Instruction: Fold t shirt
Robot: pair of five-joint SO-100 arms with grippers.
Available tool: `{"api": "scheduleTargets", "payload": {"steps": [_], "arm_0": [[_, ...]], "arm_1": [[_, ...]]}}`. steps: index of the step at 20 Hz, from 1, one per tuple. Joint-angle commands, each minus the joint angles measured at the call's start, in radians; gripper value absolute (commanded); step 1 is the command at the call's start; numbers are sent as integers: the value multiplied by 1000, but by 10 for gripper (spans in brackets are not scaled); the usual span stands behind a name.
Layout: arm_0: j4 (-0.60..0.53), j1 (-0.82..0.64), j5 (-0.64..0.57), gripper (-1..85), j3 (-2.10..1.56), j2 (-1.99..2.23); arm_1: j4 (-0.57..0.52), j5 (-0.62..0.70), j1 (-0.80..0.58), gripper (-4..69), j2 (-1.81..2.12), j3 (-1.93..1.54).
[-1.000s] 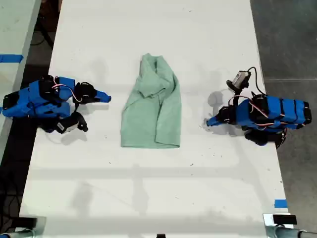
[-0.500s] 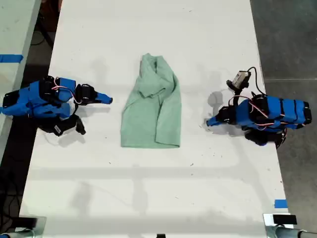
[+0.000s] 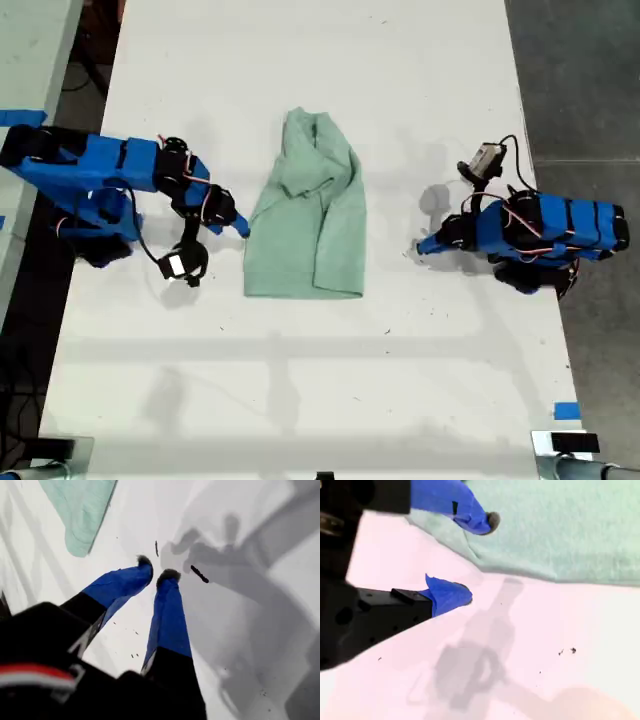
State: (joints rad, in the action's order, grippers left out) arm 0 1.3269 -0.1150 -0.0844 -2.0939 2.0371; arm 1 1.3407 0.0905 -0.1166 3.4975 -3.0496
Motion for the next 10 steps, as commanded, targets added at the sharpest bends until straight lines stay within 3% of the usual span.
{"api": "scheduleTargets", "payload": {"steps": [1,10], "arm_0": [[-72,44,46,213,78,-172],[-209,58,170,209,97,-296]], "arm_1": [[5,12,3,57,14,-51],[5,12,3,57,14,-51]]}}
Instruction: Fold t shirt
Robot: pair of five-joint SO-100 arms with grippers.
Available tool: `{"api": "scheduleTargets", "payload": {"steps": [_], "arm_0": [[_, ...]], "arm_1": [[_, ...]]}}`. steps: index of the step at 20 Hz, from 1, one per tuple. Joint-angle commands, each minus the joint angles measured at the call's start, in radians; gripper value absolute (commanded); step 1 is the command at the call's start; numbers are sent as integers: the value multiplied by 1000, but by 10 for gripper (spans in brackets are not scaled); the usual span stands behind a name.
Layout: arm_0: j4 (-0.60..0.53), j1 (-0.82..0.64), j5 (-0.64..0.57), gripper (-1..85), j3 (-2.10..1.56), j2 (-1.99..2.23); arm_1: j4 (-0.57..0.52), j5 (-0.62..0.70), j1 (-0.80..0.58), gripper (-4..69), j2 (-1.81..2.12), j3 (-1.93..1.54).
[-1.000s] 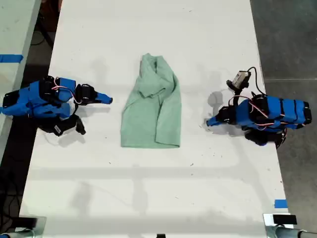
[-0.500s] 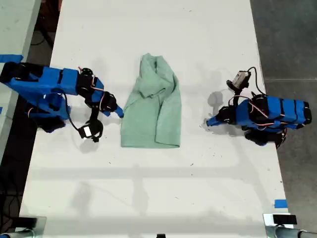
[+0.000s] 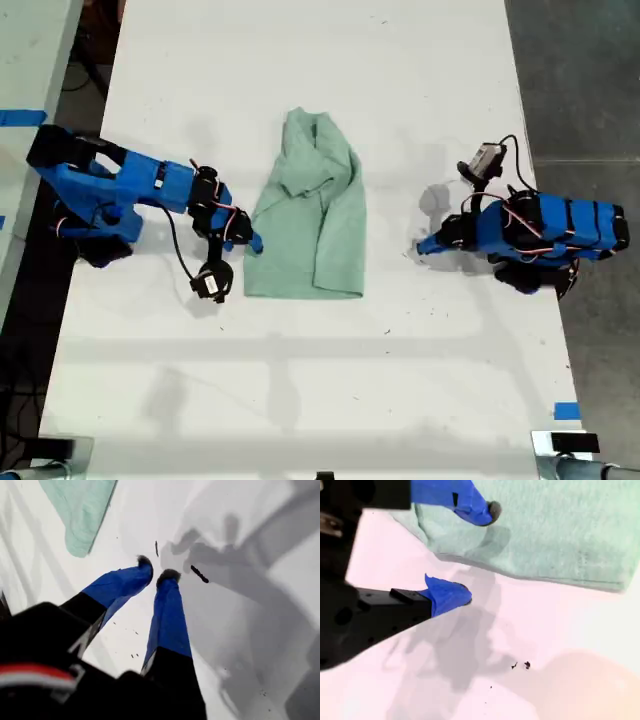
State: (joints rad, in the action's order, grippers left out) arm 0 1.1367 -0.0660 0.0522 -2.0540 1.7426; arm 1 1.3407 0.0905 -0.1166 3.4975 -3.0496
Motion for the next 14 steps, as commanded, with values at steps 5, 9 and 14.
{"api": "scheduleTargets", "payload": {"steps": [5,9,14], "arm_0": [[-26,-21,55,179,104,-123],[-8,-26,69,1,161,-221],[92,-26,120,0,221,-224]], "arm_1": [[6,12,3,57,14,-51],[6,12,3,57,14,-51],[6,12,3,57,14,-51]]}}
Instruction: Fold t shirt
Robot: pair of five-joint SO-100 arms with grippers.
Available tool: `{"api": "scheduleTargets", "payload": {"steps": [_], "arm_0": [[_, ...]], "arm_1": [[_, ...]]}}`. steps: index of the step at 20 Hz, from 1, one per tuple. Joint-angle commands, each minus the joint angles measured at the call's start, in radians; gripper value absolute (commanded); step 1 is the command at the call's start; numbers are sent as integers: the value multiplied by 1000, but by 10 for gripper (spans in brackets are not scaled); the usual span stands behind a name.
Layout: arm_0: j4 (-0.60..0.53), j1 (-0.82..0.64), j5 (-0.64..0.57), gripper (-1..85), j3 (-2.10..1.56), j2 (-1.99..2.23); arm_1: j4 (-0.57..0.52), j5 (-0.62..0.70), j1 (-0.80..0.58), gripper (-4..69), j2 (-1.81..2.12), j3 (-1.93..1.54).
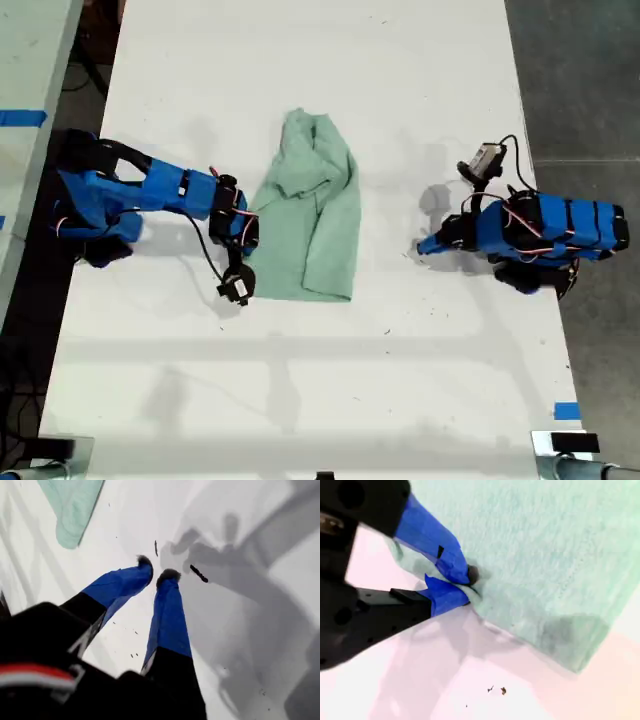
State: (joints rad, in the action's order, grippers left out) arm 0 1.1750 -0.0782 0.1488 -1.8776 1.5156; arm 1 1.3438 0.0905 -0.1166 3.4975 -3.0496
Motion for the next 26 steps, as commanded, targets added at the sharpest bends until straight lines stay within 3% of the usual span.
{"api": "scheduleTargets", "payload": {"steps": [1,6,10,13,17,20,21,25,26], "arm_0": [[91,-8,20,0,77,5],[301,20,-61,0,428,-15],[334,18,-181,0,787,-198],[299,-5,-239,0,940,-357],[161,-17,-295,18,946,-426],[77,-9,-348,333,946,-434],[61,-8,-371,377,946,-430],[158,-35,-316,232,940,-357],[196,-51,-290,118,928,-301]], "arm_1": [[3,12,3,57,14,-51],[3,12,3,57,14,-51],[3,12,3,57,14,-51],[3,12,3,57,14,-51],[3,12,3,57,14,-51],[3,12,3,57,14,-51],[3,12,3,57,14,-51],[3,12,3,58,14,-51],[3,12,3,58,14,-51]]}}
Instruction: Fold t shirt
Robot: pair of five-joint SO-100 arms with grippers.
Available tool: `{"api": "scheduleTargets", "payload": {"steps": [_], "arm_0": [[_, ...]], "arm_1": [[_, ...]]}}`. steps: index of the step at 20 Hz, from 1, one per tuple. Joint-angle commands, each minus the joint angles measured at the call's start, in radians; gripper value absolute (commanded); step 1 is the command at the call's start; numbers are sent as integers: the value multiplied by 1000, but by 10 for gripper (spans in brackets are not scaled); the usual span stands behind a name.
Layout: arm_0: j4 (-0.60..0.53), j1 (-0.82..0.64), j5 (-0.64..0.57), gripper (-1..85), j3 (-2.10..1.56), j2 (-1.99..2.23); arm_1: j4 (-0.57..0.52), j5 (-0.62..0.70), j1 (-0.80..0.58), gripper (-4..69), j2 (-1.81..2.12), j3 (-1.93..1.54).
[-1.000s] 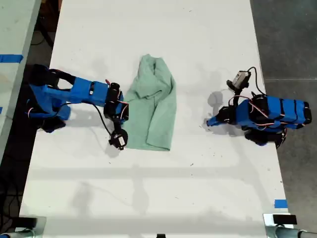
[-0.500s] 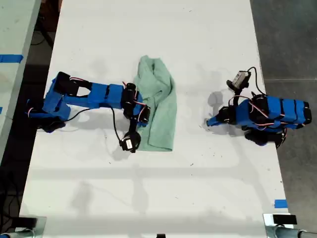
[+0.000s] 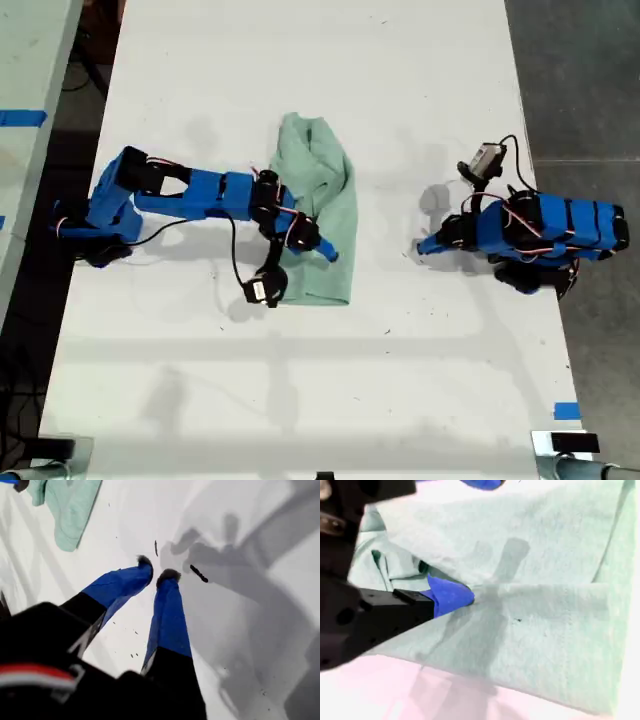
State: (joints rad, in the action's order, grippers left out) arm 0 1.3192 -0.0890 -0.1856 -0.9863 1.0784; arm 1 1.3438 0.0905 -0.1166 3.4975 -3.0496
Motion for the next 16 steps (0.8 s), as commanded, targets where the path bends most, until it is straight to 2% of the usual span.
{"api": "scheduleTargets", "payload": {"steps": [1,4,6,8,12,15,16], "arm_0": [[81,-51,51,12,18,210],[160,-66,12,0,-37,460],[147,-63,32,1,-210,673],[-32,-67,12,0,-581,957],[-517,-121,25,0,-1529,1766],[-673,-120,67,0,-2022,2094],[-663,-120,61,0,-2117,2217]], "arm_1": [[3,12,3,58,14,-51],[3,12,3,58,14,-51],[3,12,3,58,14,-51],[3,12,3,58,14,-51],[3,12,3,58,14,-51],[3,12,3,58,14,-51],[3,12,3,58,14,-51]]}}
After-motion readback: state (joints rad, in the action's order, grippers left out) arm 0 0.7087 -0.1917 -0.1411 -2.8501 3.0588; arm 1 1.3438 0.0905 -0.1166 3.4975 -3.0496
